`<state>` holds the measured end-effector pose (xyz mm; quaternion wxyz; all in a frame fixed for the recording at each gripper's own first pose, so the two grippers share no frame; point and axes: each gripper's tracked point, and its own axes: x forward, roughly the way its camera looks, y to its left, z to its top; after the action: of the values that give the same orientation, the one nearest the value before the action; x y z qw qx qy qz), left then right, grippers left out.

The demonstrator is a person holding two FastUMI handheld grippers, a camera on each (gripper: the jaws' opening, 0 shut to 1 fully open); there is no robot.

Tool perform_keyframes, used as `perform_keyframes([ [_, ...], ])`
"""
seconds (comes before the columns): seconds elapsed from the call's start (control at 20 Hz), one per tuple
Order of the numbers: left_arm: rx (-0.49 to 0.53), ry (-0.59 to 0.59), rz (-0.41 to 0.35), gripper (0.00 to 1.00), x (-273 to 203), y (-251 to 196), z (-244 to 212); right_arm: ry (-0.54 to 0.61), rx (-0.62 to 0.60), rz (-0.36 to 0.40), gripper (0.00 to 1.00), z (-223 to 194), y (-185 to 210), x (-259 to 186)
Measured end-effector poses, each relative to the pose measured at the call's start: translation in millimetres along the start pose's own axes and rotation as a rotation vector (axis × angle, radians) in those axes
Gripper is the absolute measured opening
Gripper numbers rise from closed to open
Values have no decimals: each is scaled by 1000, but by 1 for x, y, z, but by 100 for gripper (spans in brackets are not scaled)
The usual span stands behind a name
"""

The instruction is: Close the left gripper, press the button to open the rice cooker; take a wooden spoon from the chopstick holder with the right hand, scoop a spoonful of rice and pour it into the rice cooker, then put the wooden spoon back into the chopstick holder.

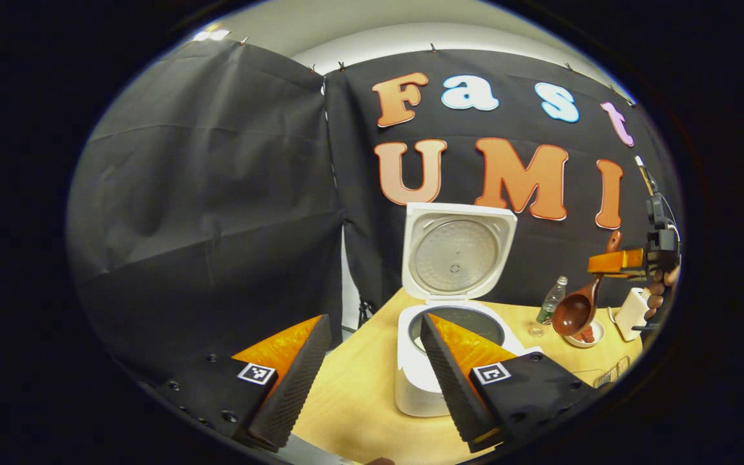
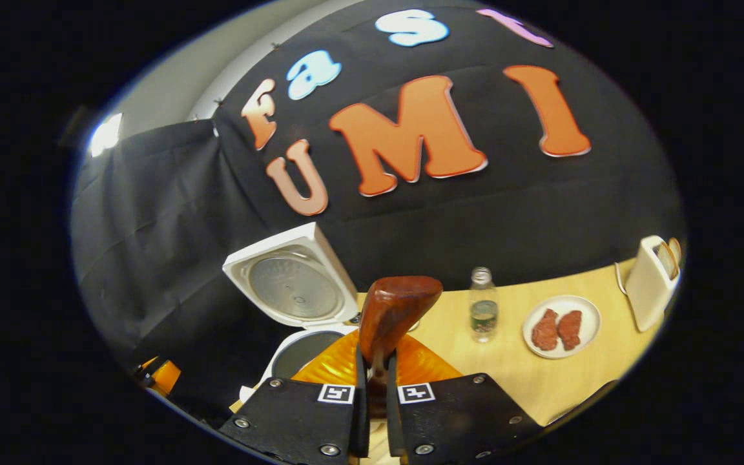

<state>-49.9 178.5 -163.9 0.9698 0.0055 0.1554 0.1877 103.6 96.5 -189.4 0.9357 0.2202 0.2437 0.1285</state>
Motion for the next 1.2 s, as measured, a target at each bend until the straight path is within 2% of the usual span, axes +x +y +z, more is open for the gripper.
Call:
perform_keyframes([
  [0.2, -9, 24, -58, 95, -5, -44, -6, -28, 130, -117, 10, -11, -83, -62],
  [0.4, 11, 22, -111, 94, -8, -81, -5, -74, 190, -248, 10, -18, -156, -120],
  [0.65, 23, 46, -187, 95, -9, -130, -9, -114, 244, -389, 10, -31, -224, -176],
  [0.8, 38, 33, -218, 94, -12, -149, -4, -144, 246, -435, 10, -42, -253, -194],
  [0.9, 44, 31, -230, 95, -11, -159, -1, -122, 261, -452, 10, -62, -269, -195],
  [1.0, 52, 37, -240, 95, -11, -166, 1, -87, 285, -501, 11, -87, -285, -195],
  [1.2, 85, 25, -249, 95, -12, -176, 11, -69, 273, -490, 11, -109, -290, -187],
])
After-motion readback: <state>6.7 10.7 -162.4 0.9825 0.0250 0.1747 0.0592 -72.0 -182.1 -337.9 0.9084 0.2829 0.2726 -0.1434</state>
